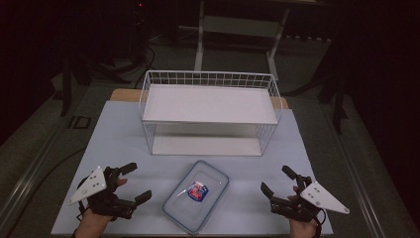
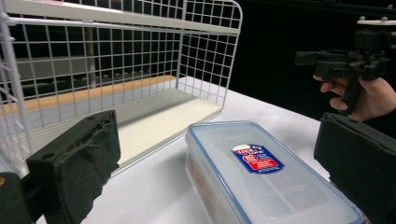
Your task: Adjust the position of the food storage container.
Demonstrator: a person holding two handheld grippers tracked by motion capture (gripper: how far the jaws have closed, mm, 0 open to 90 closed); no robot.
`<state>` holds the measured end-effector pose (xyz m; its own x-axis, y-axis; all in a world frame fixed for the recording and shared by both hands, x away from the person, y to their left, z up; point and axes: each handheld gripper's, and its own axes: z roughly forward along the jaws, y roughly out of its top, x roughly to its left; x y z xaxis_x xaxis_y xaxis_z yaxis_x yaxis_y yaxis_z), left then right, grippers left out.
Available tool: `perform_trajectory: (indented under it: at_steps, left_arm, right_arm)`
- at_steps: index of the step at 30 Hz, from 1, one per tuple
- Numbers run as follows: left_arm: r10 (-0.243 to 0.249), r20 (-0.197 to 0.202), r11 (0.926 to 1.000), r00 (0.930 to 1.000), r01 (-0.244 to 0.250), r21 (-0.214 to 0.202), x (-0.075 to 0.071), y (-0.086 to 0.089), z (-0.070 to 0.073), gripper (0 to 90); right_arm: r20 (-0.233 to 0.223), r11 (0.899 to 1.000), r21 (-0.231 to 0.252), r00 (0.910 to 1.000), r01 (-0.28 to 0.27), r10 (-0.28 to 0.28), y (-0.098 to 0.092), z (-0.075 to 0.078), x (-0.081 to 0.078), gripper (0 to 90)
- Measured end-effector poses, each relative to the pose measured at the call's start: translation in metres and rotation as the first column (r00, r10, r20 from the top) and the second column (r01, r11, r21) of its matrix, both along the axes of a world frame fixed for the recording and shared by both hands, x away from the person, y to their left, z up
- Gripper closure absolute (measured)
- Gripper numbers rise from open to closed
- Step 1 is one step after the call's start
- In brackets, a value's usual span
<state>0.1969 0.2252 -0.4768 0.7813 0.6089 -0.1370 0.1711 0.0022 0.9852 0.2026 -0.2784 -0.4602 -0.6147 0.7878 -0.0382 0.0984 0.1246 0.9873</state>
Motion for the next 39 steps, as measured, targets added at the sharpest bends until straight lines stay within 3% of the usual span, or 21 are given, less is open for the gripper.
perform_trajectory:
  at_steps: [8, 10, 13, 19, 20, 21, 22, 23, 24, 25, 26, 28, 29, 30, 31, 32, 33, 34, 35, 36, 39]
  left_arm:
    - [-0.002, -0.001, 0.9999, 1.0000, 0.002, -0.016, -0.003, 0.003, 0.006, 0.4]
    - [-0.003, -0.004, 0.9999, 1.0000, 0.003, -0.015, -0.003, 0.002, 0.006, 0.4]
    - [-0.001, -0.001, 1.0000, 1.0000, 0.001, -0.007, -0.003, 0.001, 0.006, 0.4]
    - [-0.016, 0.019, 0.9999, 0.9997, 0.016, 0.006, -0.004, 0.000, 0.008, 0.4]
    - [-0.016, 0.019, 0.9999, 0.9997, 0.016, -0.001, -0.004, 0.000, 0.008, 0.4]
    - [-0.016, 0.019, 0.9999, 0.9997, 0.016, -0.001, -0.004, 0.000, 0.008, 0.4]
    - [-0.011, 0.017, 0.9999, 0.9998, 0.012, -0.005, -0.003, 0.001, 0.008, 0.4]
    - [-0.011, 0.017, 0.9999, 0.9998, 0.012, -0.005, -0.003, 0.001, 0.008, 0.4]
    - [-0.009, 0.014, 0.9999, 0.9999, 0.010, -0.006, -0.003, 0.001, 0.007, 0.4]
    - [-0.010, 0.010, 0.9999, 0.9999, 0.010, -0.010, -0.002, 0.002, 0.007, 0.4]
    - [-0.010, 0.008, 0.9999, 0.9999, 0.010, -0.007, -0.001, 0.002, 0.007, 0.4]
    - [-0.012, 0.005, 0.9999, 0.9999, 0.012, -0.003, -0.001, 0.001, 0.005, 0.4]
    - [-0.012, 0.005, 0.9999, 0.9999, 0.012, -0.003, -0.001, 0.001, 0.005, 0.4]
    - [-0.014, 0.006, 0.9999, 0.9999, 0.014, -0.001, -0.001, 0.000, 0.005, 0.4]
    - [-0.018, 0.009, 0.9998, 0.9998, 0.018, 0.000, -0.001, 0.000, 0.005, 0.4]
    - [-0.020, 0.010, 0.9998, 0.9997, 0.020, 0.005, -0.001, -0.001, 0.005, 0.4]
    - [-0.021, 0.009, 0.9998, 0.9997, 0.021, 0.007, -0.001, -0.001, 0.005, 0.4]
    - [-0.023, 0.005, 0.9997, 0.9997, 0.023, 0.006, 0.000, -0.001, 0.004, 0.4]
    - [-0.023, 0.005, 0.9997, 0.9997, 0.023, 0.006, 0.000, -0.001, 0.004, 0.4]
    - [-0.022, 0.004, 0.9998, 0.9998, 0.022, 0.006, 0.000, -0.001, 0.004, 0.4]
    - [-0.021, 0.001, 0.9998, 0.9998, 0.021, 0.007, 0.001, -0.001, 0.004, 0.4]
  right_arm:
    - [-0.025, 1.000, 0.011, 0.9993, -0.027, 0.027, 0.005, 0.007, -0.004, 12.4]
    - [-0.077, 0.999, 0.026, 0.9967, -0.022, 0.024, 0.011, 0.010, -0.004, 12.3]
    - [-0.086, 0.997, 0.042, 0.9938, -0.067, 0.071, 0.014, 0.012, -0.007, 13.6]
    - [-0.160, 0.987, -0.047, 0.9763, -0.155, 0.146, 0.032, 0.010, -0.013, 23.5]
    - [-0.196, 0.980, -0.058, 0.9647, -0.191, 0.177, 0.038, 0.006, -0.015, 36.6]
    - [-0.196, 0.980, -0.058, 0.9647, -0.191, 0.177, 0.038, 0.006, -0.015, 36.6]
    - [-0.236, 0.969, -0.066, 0.9470, -0.240, 0.218, 0.044, 0.000, -0.017, 42.5]
    - [-0.236, 0.969, -0.066, 0.9470, -0.240, 0.218, 0.044, 0.000, -0.017, 42.5]
    - [-0.268, 0.960, -0.080, 0.9332, -0.270, 0.240, 0.051, -0.007, -0.020, 50.7]
    - [-0.268, 0.960, -0.080, 0.9332, -0.270, 0.240, 0.051, -0.007, -0.020, 50.7]
    - [-0.283, 0.954, -0.091, 0.9257, -0.286, 0.251, 0.055, -0.010, -0.021, 52.5]
    - [-0.328, 0.932, -0.121, 0.9001, -0.341, 0.286, 0.067, -0.019, -0.023, 60.4]
    - [-0.328, 0.932, -0.121, 0.9001, -0.341, 0.286, 0.067, -0.019, -0.023, 60.4]
    - [-0.358, 0.919, -0.132, 0.8823, -0.372, 0.305, 0.073, -0.024, -0.023, 66.1]
    - [-0.358, 0.919, -0.132, 0.8823, -0.372, 0.305, 0.073, -0.024, -0.023, 66.1]
    - [-0.387, 0.909, -0.136, 0.8654, -0.395, 0.319, 0.080, -0.029, -0.022, 72.8]
    - [-0.387, 0.909, -0.136, 0.8654, -0.395, 0.319, 0.080, -0.029, -0.022, 72.8]
    - [-0.416, 0.895, -0.157, 0.8497, -0.418, 0.323, 0.088, -0.035, -0.021, 82.4]
    - [-0.416, 0.895, -0.157, 0.8497, -0.418, 0.323, 0.088, -0.035, -0.021, 82.4]
    - [-0.434, 0.877, -0.186, 0.8378, -0.443, 0.331, 0.095, -0.040, -0.022, 89.8]
    - [-0.454, 0.865, -0.208, 0.8284, -0.457, 0.328, 0.102, -0.044, -0.022, 89.9]
